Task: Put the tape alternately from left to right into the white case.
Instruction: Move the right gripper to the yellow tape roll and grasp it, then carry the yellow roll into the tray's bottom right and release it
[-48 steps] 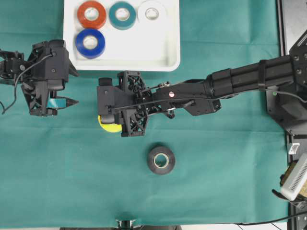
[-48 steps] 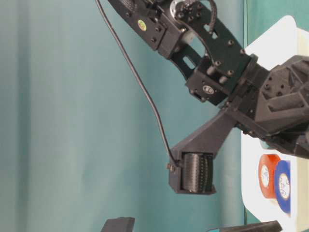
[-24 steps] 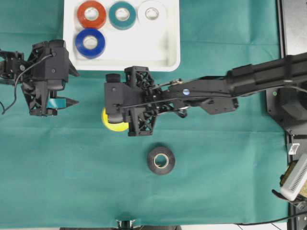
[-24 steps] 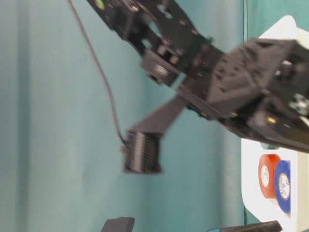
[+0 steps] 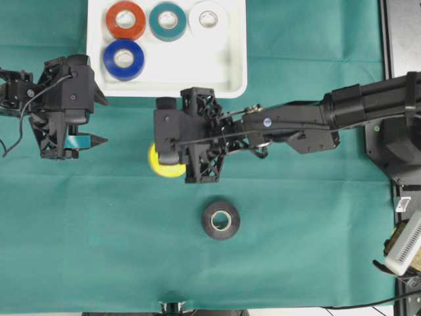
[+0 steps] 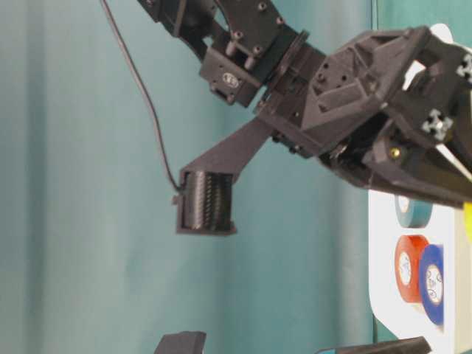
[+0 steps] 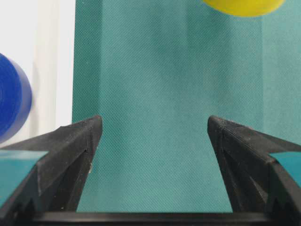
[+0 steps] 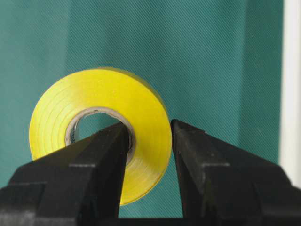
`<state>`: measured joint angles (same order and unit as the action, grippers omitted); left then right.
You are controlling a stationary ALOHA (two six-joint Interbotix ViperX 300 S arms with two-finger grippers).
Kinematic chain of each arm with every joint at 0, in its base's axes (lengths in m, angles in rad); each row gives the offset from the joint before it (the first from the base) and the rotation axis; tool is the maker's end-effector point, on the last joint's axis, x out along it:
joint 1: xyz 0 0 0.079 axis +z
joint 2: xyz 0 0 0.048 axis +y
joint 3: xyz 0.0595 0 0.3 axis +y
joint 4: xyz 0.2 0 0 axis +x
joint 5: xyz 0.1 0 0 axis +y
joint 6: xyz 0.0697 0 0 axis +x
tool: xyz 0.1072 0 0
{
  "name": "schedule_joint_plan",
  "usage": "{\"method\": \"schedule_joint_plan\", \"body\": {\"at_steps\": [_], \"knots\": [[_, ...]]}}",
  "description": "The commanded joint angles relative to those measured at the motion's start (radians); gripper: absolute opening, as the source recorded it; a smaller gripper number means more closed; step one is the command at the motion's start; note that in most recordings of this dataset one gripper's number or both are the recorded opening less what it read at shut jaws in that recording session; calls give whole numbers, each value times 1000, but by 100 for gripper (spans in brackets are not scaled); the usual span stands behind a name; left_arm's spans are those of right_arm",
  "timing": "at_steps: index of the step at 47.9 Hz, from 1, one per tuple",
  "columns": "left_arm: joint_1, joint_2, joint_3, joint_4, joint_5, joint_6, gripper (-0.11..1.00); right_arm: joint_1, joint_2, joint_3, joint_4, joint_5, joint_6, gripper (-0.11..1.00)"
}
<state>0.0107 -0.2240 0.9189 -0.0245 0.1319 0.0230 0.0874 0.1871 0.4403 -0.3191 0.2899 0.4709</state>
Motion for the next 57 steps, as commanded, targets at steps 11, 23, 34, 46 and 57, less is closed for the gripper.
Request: {"method": "schedule_joint_plan", "body": {"at_steps": [11, 23, 34, 46, 57], "knots": [[-2, -11, -9, 0, -8, -2, 100, -81, -106, 55, -3, -8, 0, 2], [-2, -11, -5, 0, -8, -2, 100, -167, -147, 89, -3, -2, -2, 2], [0, -11, 5, 0, -8, -2, 100, -249, -150, 103, -5, -2, -8, 2], [-2, -11, 6, 0, -9, 0, 100, -330, -150, 120, -49, 6, -6, 2], [-2, -11, 8, 0, -9, 0, 100, -387, -150, 135, -55, 6, -6, 2]]}}
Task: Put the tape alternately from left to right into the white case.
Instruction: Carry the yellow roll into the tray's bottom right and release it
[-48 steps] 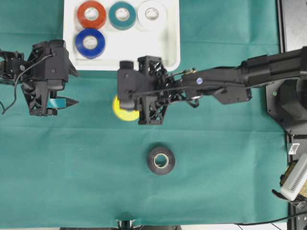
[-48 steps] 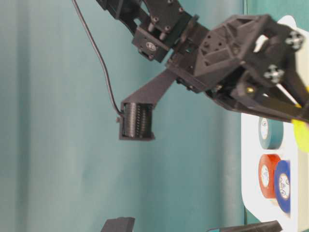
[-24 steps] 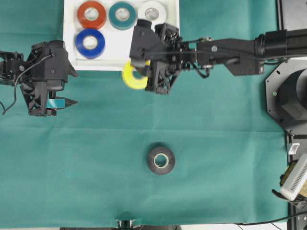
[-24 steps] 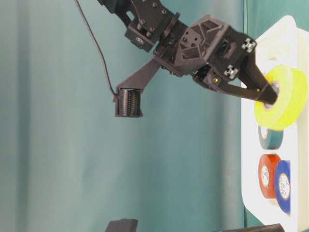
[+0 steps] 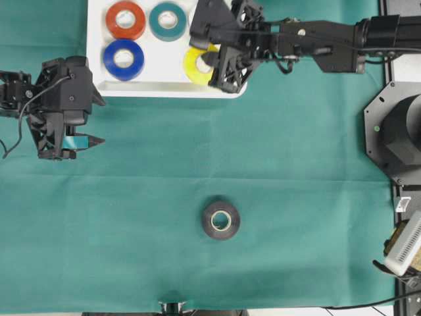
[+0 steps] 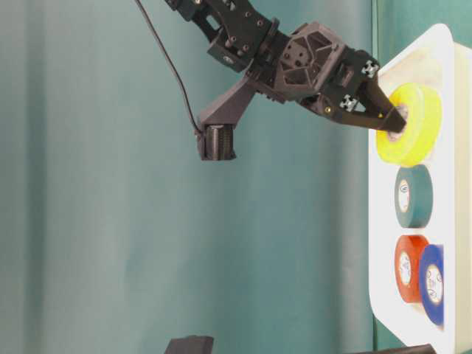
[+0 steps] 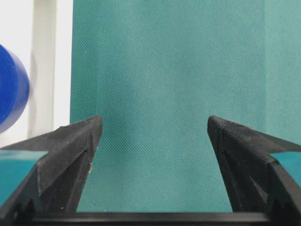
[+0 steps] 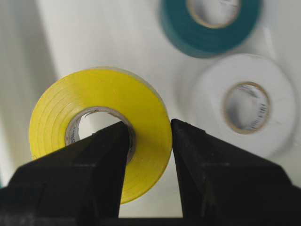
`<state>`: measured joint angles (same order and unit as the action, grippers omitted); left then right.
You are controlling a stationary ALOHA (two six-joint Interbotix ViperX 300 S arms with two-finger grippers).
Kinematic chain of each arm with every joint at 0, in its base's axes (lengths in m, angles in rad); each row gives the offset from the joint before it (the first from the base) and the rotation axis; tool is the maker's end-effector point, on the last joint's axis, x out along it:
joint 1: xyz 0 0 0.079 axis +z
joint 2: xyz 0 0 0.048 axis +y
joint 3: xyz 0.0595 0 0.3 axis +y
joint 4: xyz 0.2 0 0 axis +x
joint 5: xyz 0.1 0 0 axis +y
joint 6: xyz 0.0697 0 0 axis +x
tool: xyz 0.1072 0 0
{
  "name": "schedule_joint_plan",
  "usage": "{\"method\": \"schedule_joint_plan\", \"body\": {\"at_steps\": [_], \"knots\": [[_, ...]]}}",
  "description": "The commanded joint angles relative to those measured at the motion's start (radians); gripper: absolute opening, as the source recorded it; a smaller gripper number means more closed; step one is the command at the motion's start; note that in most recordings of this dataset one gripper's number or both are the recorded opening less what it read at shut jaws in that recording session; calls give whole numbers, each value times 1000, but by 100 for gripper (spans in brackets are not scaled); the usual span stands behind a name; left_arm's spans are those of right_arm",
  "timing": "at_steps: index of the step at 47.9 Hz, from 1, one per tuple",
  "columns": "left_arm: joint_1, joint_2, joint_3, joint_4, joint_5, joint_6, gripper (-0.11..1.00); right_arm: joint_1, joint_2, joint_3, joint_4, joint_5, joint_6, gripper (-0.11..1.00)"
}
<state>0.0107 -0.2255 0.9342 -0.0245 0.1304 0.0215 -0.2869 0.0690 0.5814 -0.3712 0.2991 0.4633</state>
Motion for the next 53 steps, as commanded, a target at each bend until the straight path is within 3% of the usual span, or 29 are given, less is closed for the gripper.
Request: {"method": "schedule_joint_plan", "body": {"at_steps": [1, 31, 41, 53], "knots": [[-2, -9, -8, 0, -8, 2, 100, -17, -32, -5, -3, -3, 2, 2], [0, -9, -14, 0, -8, 0, 100, -38, -32, 14, -3, -14, -5, 2], [-2, -9, -15, 0, -8, 2, 100, -38, -32, 15, -38, -9, -3, 2], [0, -9, -15, 0, -8, 2, 100, -38, -32, 17, -43, -14, -3, 2]]}}
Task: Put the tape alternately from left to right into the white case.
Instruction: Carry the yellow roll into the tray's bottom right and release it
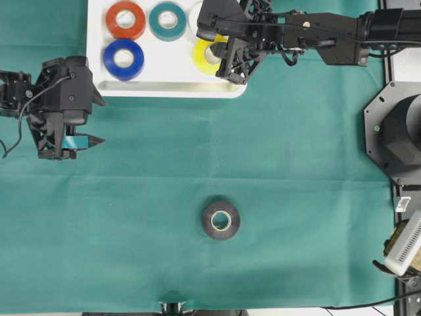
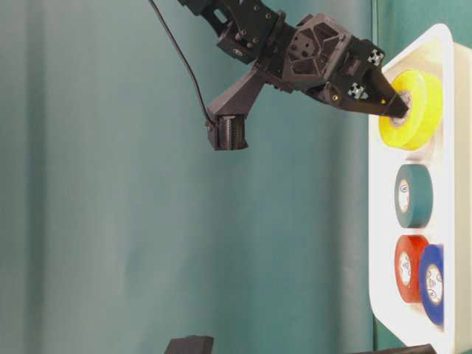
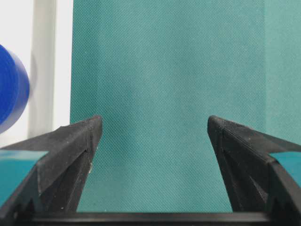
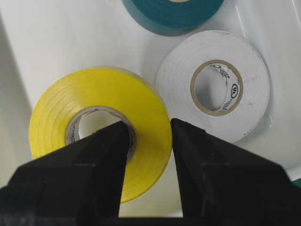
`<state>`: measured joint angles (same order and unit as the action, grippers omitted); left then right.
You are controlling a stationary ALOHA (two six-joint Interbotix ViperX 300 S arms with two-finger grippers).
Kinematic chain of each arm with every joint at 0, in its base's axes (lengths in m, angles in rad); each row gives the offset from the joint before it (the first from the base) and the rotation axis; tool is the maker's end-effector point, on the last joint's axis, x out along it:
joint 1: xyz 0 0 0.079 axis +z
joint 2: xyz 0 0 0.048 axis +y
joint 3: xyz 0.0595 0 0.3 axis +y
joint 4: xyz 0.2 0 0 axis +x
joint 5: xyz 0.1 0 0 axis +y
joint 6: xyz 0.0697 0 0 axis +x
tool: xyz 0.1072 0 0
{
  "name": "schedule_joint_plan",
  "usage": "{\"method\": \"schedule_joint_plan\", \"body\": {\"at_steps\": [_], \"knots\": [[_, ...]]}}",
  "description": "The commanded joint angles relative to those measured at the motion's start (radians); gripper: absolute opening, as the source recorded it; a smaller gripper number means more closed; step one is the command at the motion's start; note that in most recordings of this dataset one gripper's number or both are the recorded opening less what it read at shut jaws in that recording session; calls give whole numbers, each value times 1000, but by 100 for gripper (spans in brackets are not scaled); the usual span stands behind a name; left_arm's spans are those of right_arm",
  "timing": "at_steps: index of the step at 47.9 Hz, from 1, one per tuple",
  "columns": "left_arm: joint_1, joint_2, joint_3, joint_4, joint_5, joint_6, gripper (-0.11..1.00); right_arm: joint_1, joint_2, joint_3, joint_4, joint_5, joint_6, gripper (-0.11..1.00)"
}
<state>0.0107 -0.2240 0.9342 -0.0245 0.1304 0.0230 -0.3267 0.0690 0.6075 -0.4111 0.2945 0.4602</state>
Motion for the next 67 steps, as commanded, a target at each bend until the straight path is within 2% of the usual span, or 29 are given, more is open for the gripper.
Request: {"method": "schedule_joint_plan", "body": {"at_steps": [1, 5, 8, 11, 16, 20, 44, 67], "knots": [[0, -11, -15, 0, -8, 0, 100, 2, -32, -9, -3, -9, 0, 2], [0, -11, -15, 0, -6, 0, 100, 2, -32, -9, -5, -9, 0, 3], [-2, -11, -15, 0, -6, 0, 100, 2, -32, -9, -5, -9, 0, 14], [0, -11, -15, 0, -8, 0, 100, 2, -32, -8, -5, -9, 0, 29], [0, -11, -15, 0, -8, 0, 100, 2, -32, -2, -5, -9, 2, 61], [-2, -11, -15, 0, -8, 0, 100, 2, -32, 2, -5, -9, 3, 81], [-2, -11, -15, 0, -14, 0, 100, 21, -32, 6, -5, -40, 3, 80], [-2, -11, -21, 0, -17, 0, 100, 160, -72, 15, -5, -58, 3, 80]]}}
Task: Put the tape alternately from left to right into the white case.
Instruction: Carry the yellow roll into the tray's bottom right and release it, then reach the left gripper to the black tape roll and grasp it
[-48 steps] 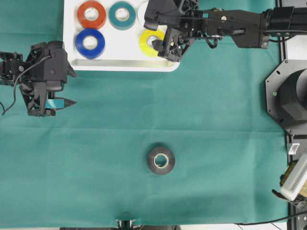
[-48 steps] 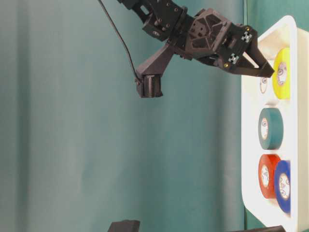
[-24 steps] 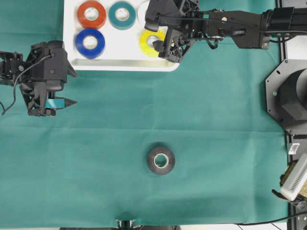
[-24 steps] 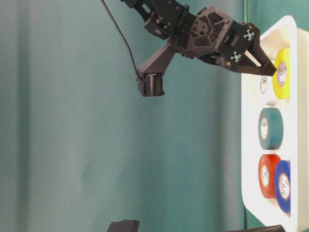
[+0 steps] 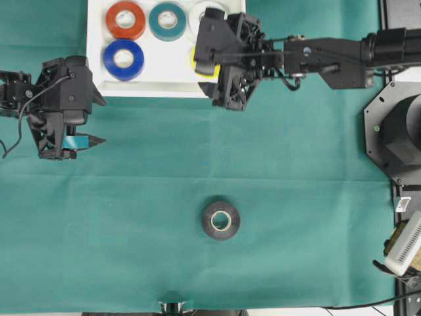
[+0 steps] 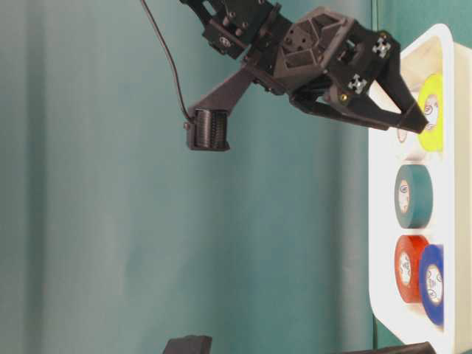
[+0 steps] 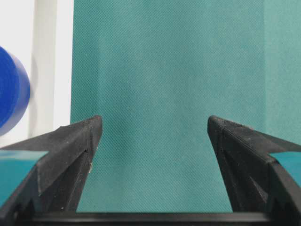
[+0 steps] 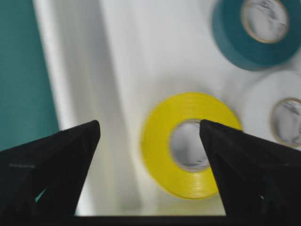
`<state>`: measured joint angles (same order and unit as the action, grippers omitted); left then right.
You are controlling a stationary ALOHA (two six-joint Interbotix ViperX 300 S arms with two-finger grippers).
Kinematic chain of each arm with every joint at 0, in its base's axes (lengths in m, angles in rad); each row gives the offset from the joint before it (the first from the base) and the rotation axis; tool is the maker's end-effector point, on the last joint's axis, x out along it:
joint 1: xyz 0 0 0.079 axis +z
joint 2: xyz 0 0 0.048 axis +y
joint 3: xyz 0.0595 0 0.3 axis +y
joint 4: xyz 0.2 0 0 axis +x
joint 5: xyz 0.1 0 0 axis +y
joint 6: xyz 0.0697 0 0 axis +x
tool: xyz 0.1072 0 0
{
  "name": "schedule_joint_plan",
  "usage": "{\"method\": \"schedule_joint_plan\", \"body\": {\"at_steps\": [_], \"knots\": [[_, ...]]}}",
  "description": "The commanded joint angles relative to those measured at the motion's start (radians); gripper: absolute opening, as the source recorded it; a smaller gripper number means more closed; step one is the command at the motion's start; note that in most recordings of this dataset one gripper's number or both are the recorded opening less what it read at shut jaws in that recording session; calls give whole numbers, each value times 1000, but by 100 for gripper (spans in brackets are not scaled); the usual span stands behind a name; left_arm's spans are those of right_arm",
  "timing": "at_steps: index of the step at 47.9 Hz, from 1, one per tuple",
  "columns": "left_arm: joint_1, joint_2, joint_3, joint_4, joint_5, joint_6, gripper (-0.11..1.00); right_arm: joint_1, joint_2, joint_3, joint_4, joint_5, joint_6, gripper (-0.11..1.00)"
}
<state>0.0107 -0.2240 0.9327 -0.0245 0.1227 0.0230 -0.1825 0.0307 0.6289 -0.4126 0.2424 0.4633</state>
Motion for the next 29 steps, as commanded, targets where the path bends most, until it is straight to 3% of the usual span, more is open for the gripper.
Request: {"method": "schedule_joint_plan", "body": {"at_steps": [1, 29], "knots": [[-2, -11, -21, 0, -9, 0, 100, 20, -35, -5, -3, -6, 2, 80], [-25, -9, -40, -2, -20, -26, 100, 41, -38, 9, -3, -23, 2, 79]]}}
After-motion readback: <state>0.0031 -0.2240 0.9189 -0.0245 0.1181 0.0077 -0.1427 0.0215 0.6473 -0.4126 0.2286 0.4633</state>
